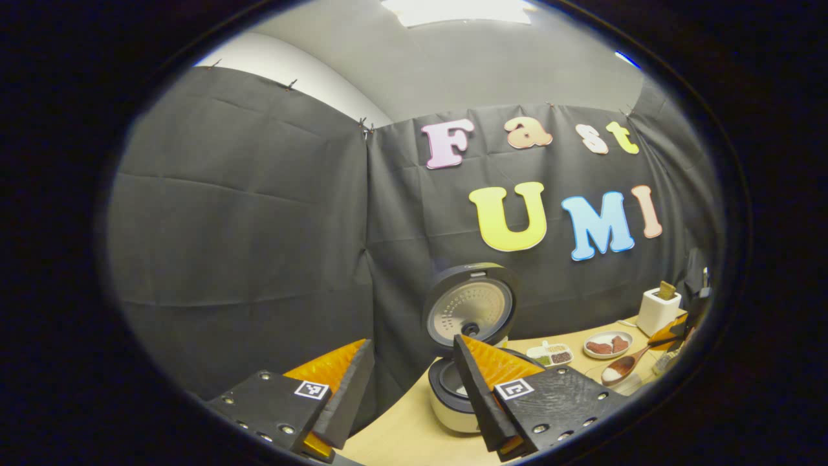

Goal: Close the left gripper, press the button to open the rice cooker; take a wooden spoon from the chopstick holder with the right hand, scoop a spoonful of rice and pour it into the rice cooker, then put the wooden spoon back into the chopstick holder.

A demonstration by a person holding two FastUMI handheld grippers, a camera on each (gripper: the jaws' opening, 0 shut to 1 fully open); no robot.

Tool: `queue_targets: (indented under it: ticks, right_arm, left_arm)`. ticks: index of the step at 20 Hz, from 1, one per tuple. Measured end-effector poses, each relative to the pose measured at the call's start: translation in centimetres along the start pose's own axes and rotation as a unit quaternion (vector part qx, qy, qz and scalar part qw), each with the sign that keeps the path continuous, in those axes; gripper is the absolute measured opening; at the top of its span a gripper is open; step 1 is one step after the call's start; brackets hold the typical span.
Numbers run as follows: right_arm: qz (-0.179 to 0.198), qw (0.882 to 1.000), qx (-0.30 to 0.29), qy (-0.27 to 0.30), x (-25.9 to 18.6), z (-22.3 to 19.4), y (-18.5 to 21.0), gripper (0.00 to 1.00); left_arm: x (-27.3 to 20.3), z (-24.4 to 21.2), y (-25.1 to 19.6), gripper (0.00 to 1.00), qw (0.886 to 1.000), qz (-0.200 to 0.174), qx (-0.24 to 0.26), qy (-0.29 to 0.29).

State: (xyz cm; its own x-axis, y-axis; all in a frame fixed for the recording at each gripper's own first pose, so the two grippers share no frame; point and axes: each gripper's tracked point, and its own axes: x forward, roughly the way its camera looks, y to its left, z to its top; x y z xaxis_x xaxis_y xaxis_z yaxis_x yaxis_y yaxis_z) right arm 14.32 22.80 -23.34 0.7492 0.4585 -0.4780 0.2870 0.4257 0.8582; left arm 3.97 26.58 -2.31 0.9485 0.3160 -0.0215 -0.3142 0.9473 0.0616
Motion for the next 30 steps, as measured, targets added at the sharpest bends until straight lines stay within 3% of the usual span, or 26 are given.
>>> queue_targets:
  ticks: [4,10,11,13,19,26,30]
  right_arm:
    - [0.038,0.999,0.032,0.003,0.7,-0.2,3.7,0.07]
    - [0.071,0.997,0.004,0.017,3.2,-2.2,9.3,0.1]
    - [0.074,0.997,-0.008,0.02,3.7,-2.8,10.2,0.06]
    - [0.082,0.996,-0.033,0.027,4.8,-4.2,12.0,0.1]
    - [0.107,0.99,-0.072,0.06,8.3,-9.6,16.7,0.06]
    - [0.103,0.977,-0.166,0.08,12.6,-15.9,18.4,0.1]
    - [0.095,0.958,-0.256,0.088,14.8,-19.3,18.2,0.1]
  left_arm:
    - [-0.4,-0.2,1.2,0.76,1.0,0.009,-0.002,0.002]
    - [-1.3,-1.2,3.9,0.78,0.999,0.034,-0.009,0.008]
    - [-1.5,-1.3,4.3,0.78,0.999,0.037,-0.01,0.009]
    - [-1.7,-1.6,5.1,0.76,0.999,0.045,-0.009,0.009]
    - [-2.4,-2.6,7.6,0.76,0.997,0.07,-0.014,0.019]
    - [-4.0,-4.4,11.1,0.76,0.993,0.107,-0.022,0.035]
    - [-4.5,-5.1,12.6,0.76,0.991,0.121,-0.026,0.044]
